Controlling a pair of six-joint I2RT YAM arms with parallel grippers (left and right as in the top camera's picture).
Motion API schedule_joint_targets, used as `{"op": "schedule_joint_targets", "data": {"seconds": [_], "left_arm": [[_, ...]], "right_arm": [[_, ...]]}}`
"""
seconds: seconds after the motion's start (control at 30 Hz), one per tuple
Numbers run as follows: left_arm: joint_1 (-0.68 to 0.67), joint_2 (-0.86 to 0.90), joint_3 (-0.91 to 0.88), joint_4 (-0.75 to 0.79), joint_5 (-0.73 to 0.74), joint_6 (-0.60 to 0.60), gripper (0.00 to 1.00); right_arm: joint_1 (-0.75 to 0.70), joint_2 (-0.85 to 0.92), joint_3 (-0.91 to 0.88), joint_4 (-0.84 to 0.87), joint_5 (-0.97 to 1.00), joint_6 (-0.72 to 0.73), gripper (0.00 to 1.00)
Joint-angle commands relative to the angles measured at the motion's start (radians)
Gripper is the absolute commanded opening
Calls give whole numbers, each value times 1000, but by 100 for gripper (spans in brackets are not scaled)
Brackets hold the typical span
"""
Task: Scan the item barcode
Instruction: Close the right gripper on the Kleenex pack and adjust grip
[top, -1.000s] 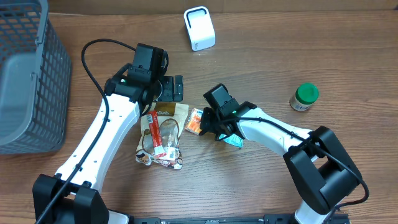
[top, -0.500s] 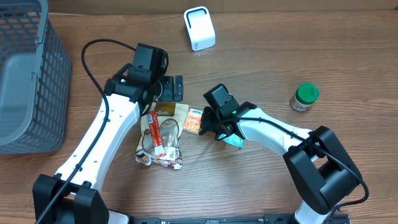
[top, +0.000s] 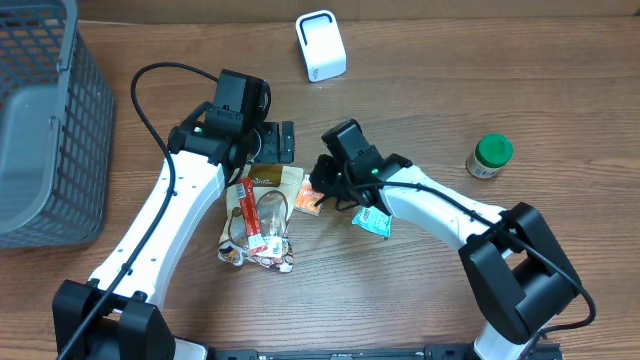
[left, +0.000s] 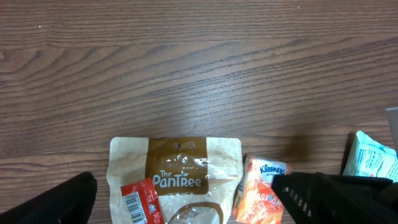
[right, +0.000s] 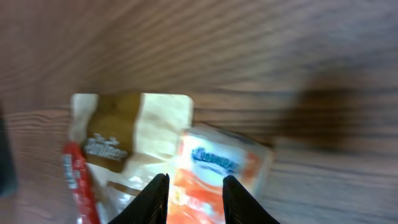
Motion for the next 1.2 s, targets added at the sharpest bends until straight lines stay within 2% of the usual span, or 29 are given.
{"op": "schedule_joint_targets", "data": {"seconds": [0.0, 0.43, 0.57, 0.97, 1.07, 1.17], "left_arm": [[-1, -8, 12, 0, 7, -10, 100], [-1, -8, 12, 0, 7, -10, 100], [-1, -8, 12, 0, 7, -10, 100], [-1, -8, 12, 0, 7, -11, 100], [-1, -8, 12, 0, 7, -10, 100], [-1, -8, 12, 0, 7, -11, 100]], "right_arm": [[16, 17, -25, 26, -4, 3, 30], [15, 17, -88, 12, 53, 51, 24], [-10, 17, -96, -45, 74, 57, 18], [-41, 17, -96, -103, 119, 57, 18], [-50, 17, -96, -112, 111, 59, 5], [-63, 17, -97, -127, 108, 61, 4]]}}
